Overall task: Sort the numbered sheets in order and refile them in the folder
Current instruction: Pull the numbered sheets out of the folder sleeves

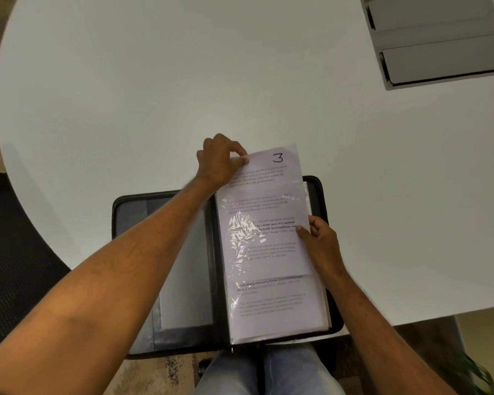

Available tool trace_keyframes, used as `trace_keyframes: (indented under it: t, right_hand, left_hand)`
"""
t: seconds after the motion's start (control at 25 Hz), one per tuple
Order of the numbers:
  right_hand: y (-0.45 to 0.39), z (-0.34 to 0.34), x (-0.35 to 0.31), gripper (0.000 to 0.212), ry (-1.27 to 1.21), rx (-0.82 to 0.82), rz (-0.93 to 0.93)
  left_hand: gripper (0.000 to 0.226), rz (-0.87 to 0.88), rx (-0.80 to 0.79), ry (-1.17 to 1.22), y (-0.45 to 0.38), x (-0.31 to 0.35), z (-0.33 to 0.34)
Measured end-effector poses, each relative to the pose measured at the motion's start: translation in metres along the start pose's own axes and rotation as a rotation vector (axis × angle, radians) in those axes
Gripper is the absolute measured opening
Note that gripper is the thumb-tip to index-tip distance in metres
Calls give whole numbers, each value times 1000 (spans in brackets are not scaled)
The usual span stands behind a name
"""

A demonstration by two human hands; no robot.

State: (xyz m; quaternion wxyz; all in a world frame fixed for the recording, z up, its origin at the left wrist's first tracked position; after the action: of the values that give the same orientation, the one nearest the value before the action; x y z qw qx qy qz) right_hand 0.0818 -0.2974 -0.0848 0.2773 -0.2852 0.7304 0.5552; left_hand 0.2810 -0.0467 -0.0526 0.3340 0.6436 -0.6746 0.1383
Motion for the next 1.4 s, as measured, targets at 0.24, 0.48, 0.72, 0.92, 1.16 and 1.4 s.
trace_keyframes:
  t: [0.24, 0.48, 0.72, 0.92, 1.16, 1.4]
  right_hand:
    - [-6, -1, 9, 23, 12, 9, 37]
    - [-6, -4, 18, 18, -17, 27, 82]
    - [-7, -1, 22, 17, -48, 46, 100]
    - [-6, -1, 22, 13, -78, 55, 108]
    - [-4, 1, 18, 12, -103, 68, 114]
    - [-6, 1, 19, 15, -85, 64, 127]
  left_hand:
    - [13, -130, 100, 161, -16, -2, -28]
    - [48, -198, 98, 525, -1, -41, -28]
    - [32, -353, -77, 634, 48, -81, 11]
    - [22, -258, -72, 69, 52, -85, 13]
    - [19, -275, 155, 388, 30, -84, -12]
    - [10, -333, 275, 533, -16, -82, -32]
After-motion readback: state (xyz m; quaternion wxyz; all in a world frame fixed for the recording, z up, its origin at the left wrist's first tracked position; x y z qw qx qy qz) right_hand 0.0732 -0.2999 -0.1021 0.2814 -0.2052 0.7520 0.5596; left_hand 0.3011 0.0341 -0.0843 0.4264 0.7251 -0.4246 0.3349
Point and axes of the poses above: each hand's wrist, its own y-axis away from the middle knuckle, its own z-axis out of the palm, x = y × z, the point moved 9 cm from there along -y, towards the middle knuckle, and after that the axes turned 5 degrees about z, right-handed, at the moved point
